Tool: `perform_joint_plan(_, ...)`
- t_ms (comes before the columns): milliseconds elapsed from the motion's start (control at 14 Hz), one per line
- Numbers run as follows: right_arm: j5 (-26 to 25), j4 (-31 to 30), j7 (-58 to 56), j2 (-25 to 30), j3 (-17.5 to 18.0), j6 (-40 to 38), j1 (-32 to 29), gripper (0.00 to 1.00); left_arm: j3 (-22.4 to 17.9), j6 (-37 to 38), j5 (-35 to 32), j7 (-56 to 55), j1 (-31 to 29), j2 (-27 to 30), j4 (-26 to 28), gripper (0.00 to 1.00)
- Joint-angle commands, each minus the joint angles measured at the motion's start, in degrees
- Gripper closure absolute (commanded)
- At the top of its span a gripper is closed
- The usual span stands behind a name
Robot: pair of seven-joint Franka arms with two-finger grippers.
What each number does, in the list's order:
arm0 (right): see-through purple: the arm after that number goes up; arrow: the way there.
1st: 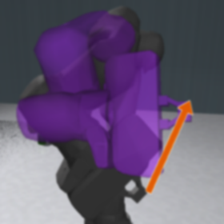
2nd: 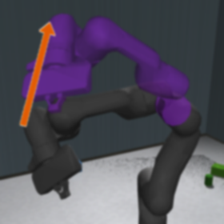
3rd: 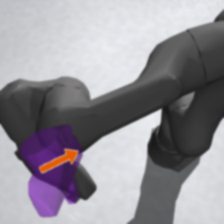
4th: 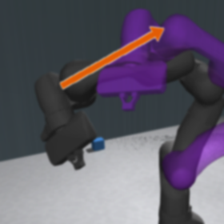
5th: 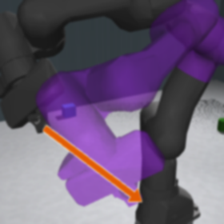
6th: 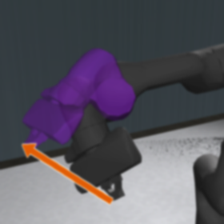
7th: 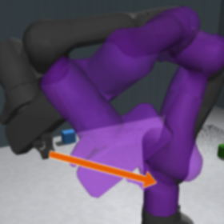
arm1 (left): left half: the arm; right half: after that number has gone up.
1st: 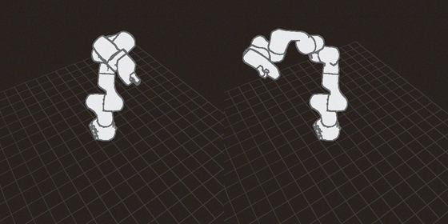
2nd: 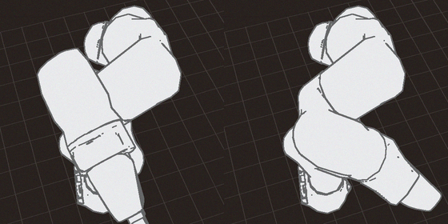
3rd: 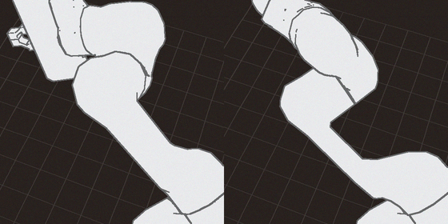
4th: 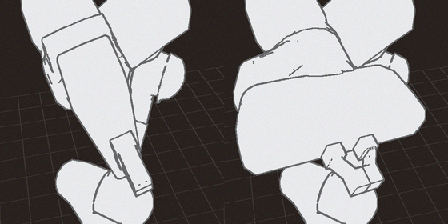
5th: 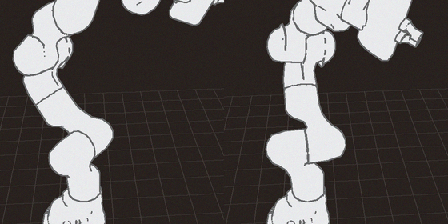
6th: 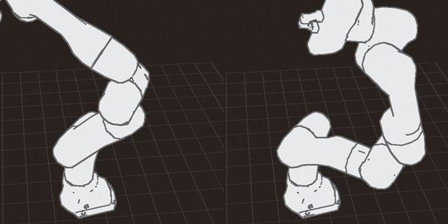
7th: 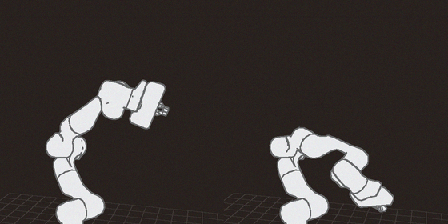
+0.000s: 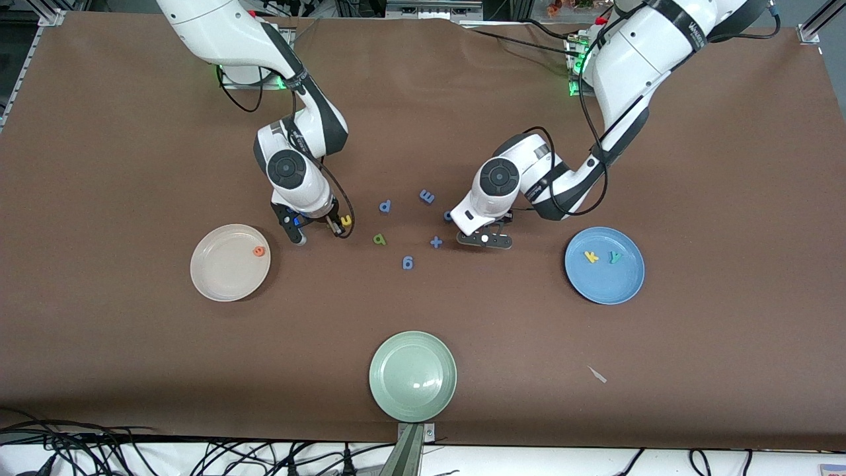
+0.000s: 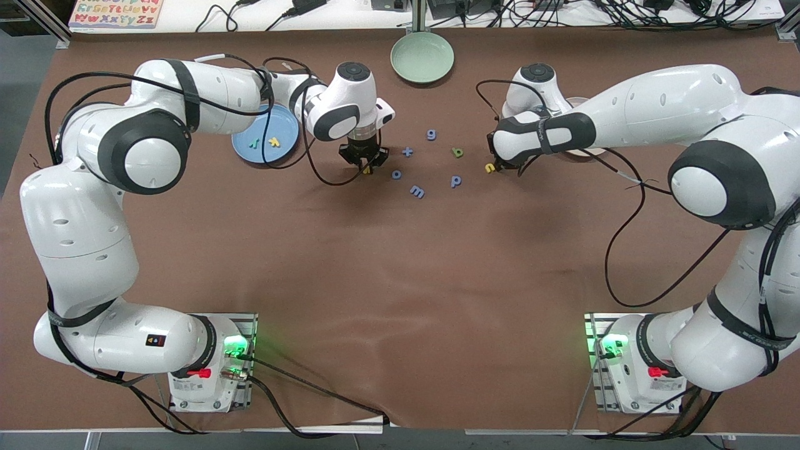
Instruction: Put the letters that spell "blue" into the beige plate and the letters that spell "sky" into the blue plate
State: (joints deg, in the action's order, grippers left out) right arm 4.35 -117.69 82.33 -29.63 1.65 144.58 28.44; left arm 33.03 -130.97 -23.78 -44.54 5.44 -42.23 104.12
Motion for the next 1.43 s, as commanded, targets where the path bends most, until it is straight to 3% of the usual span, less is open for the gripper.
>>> perform_joint_plan(0, 0.5, 0.5, -3.8, 0.2, -0.6, -1.4, -0.1, 1.0, 0.2, 3.9, -2.3, -0.9, -1.2, 2.9, -1.1, 1.0)
perform_joint_plan(286, 0.6, 7.7, -20.9, 0.4, -5.4, -14.8, -0.3, 1.0, 0.4, 12.4, -1.5, 11.5, -6.5, 7.0, -2.9, 1.0)
perform_joint_plan(501, 0.5, 9.9, -35.4, 0.4, -7.7, -17.6, -0.4, 1.0, 0.4, 15.8, -1.6, 24.3, -11.0, 8.3, -5.2, 1.0)
perform_joint_plan(645, 0.4, 10.1, -44.8, 0.5, -9.5, -18.6, -0.4, 1.0, 0.3, 15.8, -1.8, 33.3, -15.8, 8.3, -5.8, 0.99)
perform_joint_plan(1003, 0.4, 10.2, -61.5, 1.2, -15.1, -19.7, -0.4, 1.0, -3.1, 7.0, -8.8, 35.0, -18.0, 3.8, -5.6, 0.98)
perform_joint_plan(1146, 0.3, 10.2, -66.2, 1.2, -18.0, -19.9, -0.4, 1.0, -3.1, 5.9, -8.9, 34.9, -18.7, 3.1, -5.5, 0.84)
perform_joint_plan(1218, 0.5, 10.2, -69.9, 1.1, -19.6, -19.8, -0.4, 1.0, -3.1, 5.9, -8.7, 34.9, -19.1, 2.9, -5.5, 0.38)
perform_joint_plan(1289, 0.7, 10.2, -71.9, 1.0, -20.3, -19.8, -0.5, 0.99, -3.1, 6.0, -8.2, 34.6, -19.2, 3.0, -5.6, 0.0)
perform_joint_plan(1361, 0.8, 10.1, -72.2, 1.0, -20.6, -19.9, -0.7, 0.78, -3.0, 6.2, -8.0, 34.5, -19.3, 3.2, -5.6, 0.0)
